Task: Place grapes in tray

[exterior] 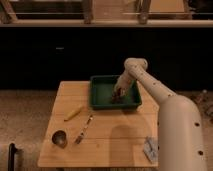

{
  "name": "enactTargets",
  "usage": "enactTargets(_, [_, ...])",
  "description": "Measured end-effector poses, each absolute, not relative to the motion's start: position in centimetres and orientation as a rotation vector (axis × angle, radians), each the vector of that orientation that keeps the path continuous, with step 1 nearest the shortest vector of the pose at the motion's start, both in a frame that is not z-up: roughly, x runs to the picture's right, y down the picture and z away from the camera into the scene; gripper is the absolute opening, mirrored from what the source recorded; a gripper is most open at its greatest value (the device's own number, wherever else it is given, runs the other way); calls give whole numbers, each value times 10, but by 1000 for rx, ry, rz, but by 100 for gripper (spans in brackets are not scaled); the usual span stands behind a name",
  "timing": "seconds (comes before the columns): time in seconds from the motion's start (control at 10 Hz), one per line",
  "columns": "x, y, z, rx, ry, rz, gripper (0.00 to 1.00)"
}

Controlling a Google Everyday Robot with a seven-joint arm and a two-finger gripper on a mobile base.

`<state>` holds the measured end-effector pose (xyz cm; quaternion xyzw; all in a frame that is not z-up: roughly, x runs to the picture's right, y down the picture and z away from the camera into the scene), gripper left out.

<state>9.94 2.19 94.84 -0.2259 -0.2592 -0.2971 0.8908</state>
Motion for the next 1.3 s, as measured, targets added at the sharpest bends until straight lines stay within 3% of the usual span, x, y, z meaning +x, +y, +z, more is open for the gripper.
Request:
enactTargets(0.2, [101,25,945,-440,-561,-601,80])
enactTargets(1.3, [96,-30,899,-323,-510,-709,80])
